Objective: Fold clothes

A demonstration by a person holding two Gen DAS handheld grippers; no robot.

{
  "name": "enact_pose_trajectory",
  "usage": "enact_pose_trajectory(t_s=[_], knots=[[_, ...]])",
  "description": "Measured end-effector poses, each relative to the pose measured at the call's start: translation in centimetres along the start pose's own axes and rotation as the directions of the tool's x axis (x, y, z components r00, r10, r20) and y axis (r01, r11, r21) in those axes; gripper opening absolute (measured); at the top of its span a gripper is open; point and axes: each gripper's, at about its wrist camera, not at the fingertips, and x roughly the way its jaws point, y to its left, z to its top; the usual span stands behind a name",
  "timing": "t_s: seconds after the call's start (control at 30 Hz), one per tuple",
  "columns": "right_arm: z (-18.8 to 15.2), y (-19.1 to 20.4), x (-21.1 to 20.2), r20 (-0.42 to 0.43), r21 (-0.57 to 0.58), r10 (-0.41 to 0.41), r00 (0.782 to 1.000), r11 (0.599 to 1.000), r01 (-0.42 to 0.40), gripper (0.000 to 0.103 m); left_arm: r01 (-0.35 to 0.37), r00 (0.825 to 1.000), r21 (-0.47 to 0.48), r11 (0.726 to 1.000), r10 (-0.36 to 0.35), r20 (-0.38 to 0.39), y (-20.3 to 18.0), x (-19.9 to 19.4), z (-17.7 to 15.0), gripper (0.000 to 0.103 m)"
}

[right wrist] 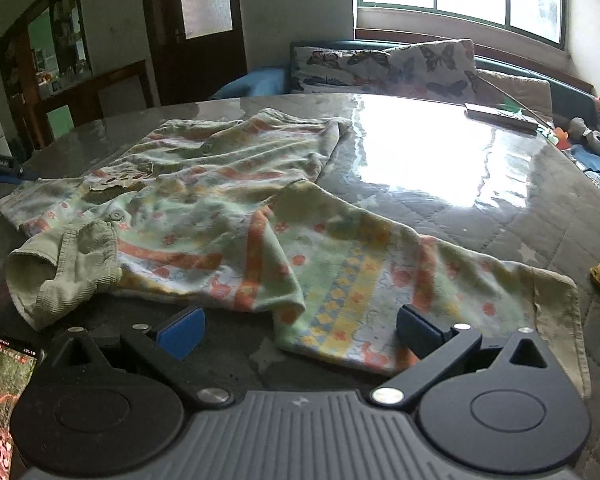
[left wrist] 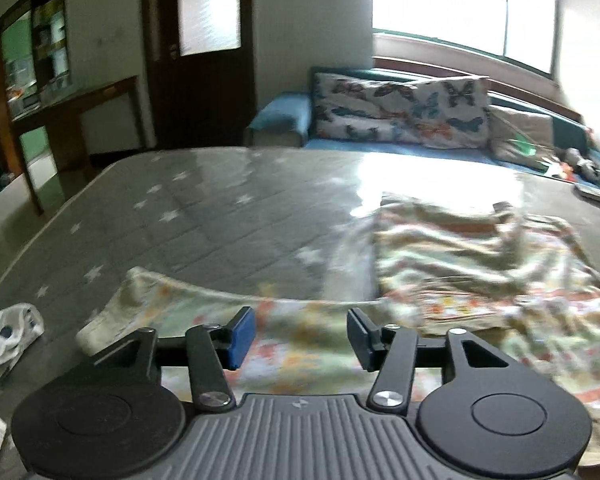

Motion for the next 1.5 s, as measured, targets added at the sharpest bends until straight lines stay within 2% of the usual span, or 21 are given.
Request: enact_pose_trajectory(t_s=[0.2, 0.27, 0.43, 0.63, 0.77, 0.93, 1.0, 1.03, 1.07, 1.2, 1.3, 1.37, 1.4, 1.47, 1.5], knots=[[-0.9, 0.7, 0.0, 0.029, -0.069, -0.03, 0.999, 0.997, 0.032, 0.103, 0.117, 0.993, 0.082, 0.99, -0.118, 0.005, -5.1, -1.5, 0.7, 0.065], [-1.0, 0.6, -0.1, 0.038, -0.06, -0.025, 0.999, 0.998, 0.027, 0.103, 0.156, 0.988, 0.105, 0.982, -0.157, 0.002, -6.9, -1.9, 0.8, 0.069], [-1.1, 0.8, -0.2, 0.044, -0.066, -0.033, 0.998, 0.997, 0.036, 0.103, 0.267, 0.963, 0.155, 0.951, -0.268, -0.016, -11.4, -2.7, 0.5, 0.071], [-0.5, -0.1, -0.9, 0.044, -0.037, -0.029, 0.999, 0.999, 0.031, 0.103, 0.352, 0.936, 0.203, 0.914, -0.346, -0.064, -15.4, -2.8, -0.9, 0.071], [-0.3, -2.8, -2.7, 0.074, 0.075, -0.114, 0.991, 0.991, 0.109, 0.096, 0.387, 0.922, 0.273, 0.881, -0.376, -0.095, -17.6, -2.9, -2.0, 0.071], [-0.9, -7.5, -4.2, 0.055, 0.211, -0.248, 0.967, 0.95, 0.232, 0.087, 0.434, 0.9, 0.325, 0.84, -0.419, -0.119, -19.7, -3.0, -2.8, 0.07], [-1.2, -8.8, -4.4, 0.031, 0.241, -0.304, 0.952, 0.927, 0.288, 0.084, 0.446, 0.894, 0.343, 0.827, -0.429, -0.128, -20.4, -3.0, -3.0, 0.067], [-1.5, -9.7, -4.3, 0.01, 0.257, -0.331, 0.944, 0.913, 0.318, 0.082, 0.448, 0.893, 0.353, 0.821, -0.431, -0.131, -20.7, -3.0, -3.1, 0.062], [-1.7, -10.2, -4.2, -0.002, 0.269, -0.332, 0.943, 0.908, 0.321, 0.08, 0.453, 0.891, 0.357, 0.817, -0.434, -0.137, -20.9, -2.9, -3.2, 0.058], [-2.3, -10.9, -4.1, -0.018, 0.285, -0.32, 0.947, 0.906, 0.312, 0.077, 0.471, 0.881, 0.373, 0.799, -0.447, -0.156, -21.5, -2.7, -3.6, 0.055], [-2.3, -10.3, -4.0, -0.012, 0.267, -0.304, 0.953, 0.917, 0.296, 0.068, 0.482, 0.875, 0.385, 0.787, -0.452, -0.171, -22.0, -2.4, -4.0, 0.055], [-2.2, -9.8, -4.0, -0.01, 0.249, -0.299, 0.954, 0.923, 0.292, 0.055, 0.487, 0.872, 0.394, 0.779, -0.454, -0.18, -22.3, -2.2, -4.2, 0.055], [-2.2, -9.7, -4.0, -0.009, 0.243, -0.296, 0.955, 0.926, 0.289, 0.052, 0.49, 0.871, 0.4, 0.775, -0.456, -0.184, -22.5, -2.1, -4.3, 0.055], [-2.0, -9.7, -4.1, -0.009, 0.24, -0.292, 0.956, 0.928, 0.286, 0.03, 0.496, 0.868, 0.407, 0.767, -0.457, -0.196, -22.8, -1.8, -4.5, 0.055], [-1.8, -9.9, -4.2, -0.007, 0.244, -0.282, 0.959, 0.93, 0.275, 0.026, 0.499, 0.866, 0.409, 0.764, -0.457, -0.202, -23.0, -1.7, -4.6, 0.055]])
